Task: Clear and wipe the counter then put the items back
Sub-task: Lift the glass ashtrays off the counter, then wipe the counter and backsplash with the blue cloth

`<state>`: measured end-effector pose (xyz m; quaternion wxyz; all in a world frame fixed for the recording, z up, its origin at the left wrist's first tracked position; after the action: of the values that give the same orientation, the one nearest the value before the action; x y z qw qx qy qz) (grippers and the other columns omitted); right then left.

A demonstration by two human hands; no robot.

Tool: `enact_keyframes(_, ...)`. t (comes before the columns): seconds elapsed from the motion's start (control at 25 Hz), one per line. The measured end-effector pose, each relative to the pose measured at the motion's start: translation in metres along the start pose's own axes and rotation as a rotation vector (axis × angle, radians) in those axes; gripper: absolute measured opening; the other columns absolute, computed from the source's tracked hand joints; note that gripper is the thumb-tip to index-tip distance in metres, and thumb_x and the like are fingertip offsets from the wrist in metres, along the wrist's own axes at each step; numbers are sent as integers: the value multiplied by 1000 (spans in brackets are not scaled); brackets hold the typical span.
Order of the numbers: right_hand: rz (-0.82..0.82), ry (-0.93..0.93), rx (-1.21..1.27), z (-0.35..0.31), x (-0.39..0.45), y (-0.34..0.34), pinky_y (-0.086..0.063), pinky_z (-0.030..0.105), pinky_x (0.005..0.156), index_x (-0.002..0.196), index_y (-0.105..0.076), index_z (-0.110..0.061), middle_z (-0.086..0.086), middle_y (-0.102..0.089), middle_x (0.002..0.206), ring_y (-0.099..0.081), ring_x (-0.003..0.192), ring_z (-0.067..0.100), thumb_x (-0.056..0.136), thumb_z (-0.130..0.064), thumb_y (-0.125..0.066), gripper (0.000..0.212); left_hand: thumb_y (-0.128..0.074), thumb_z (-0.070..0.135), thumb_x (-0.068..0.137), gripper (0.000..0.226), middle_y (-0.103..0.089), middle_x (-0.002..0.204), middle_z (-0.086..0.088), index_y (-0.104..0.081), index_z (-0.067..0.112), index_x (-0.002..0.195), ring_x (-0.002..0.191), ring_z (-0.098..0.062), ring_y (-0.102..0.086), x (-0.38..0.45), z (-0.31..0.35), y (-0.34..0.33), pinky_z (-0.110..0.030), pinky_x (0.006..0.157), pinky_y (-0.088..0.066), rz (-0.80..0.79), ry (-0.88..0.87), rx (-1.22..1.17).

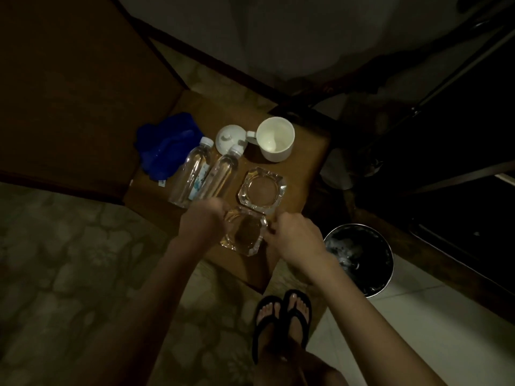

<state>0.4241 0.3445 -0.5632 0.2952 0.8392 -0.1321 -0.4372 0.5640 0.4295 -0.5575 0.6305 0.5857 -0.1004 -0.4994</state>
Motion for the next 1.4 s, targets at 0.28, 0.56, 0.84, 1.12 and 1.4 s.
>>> enact_keyframes(0.28,245,141,-164,-58,-101,135,-45,38,87,125,-42,-15,5,-49,125,-48,115,26,90,-37,-56,44,-65,27,88,38,-61,118,7,-53,29,124,104,-10,-58,-56,81,134,-21,76,-43,-91,49,63)
enact_keyframes(0.56,372,231,-169,-122,-158,206,-44,33,88,132,-39,-18,2,-46,130,-47,118,22,92,-40,-54,48,-64,31,88,26,-65,105,11,-59,32,113,89,-2,-60,-100,85,235,-17,71,-46,47,23,8)
enact_keyframes(0.84,349,309,-238,-207,-123,210,-40,25,76,129,-41,-23,-3,-45,125,-47,112,16,90,-38,-58,45,-62,32,89,37,-59,121,7,-53,27,125,103,-10,-59,-80,21,292,-24,80,-48,155,24,32)
enact_keyframes(1.12,298,246,-206,-275,-48,177,-41,21,74,126,-43,-25,-5,-48,126,-49,113,14,90,-36,-59,41,-64,30,88,39,-59,122,8,-53,27,126,105,-10,-60,-29,-70,298,-28,82,-53,79,-10,55)
enact_keyframes(1.4,227,249,-221,-285,24,144,-35,20,70,129,-41,-23,-4,-48,126,-50,112,14,89,-30,-61,44,-63,33,89,43,-59,123,8,-51,27,130,106,-11,-59,13,-119,268,-26,78,-50,39,18,-24)
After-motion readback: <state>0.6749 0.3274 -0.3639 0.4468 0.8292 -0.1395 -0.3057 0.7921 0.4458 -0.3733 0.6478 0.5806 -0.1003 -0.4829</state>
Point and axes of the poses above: each hand's wrist, its own x-axis towards the middle knuckle, its own y-axis out of the back of the hand, z = x × y, the point moved 5 cm from there along x, towards the middle knuckle
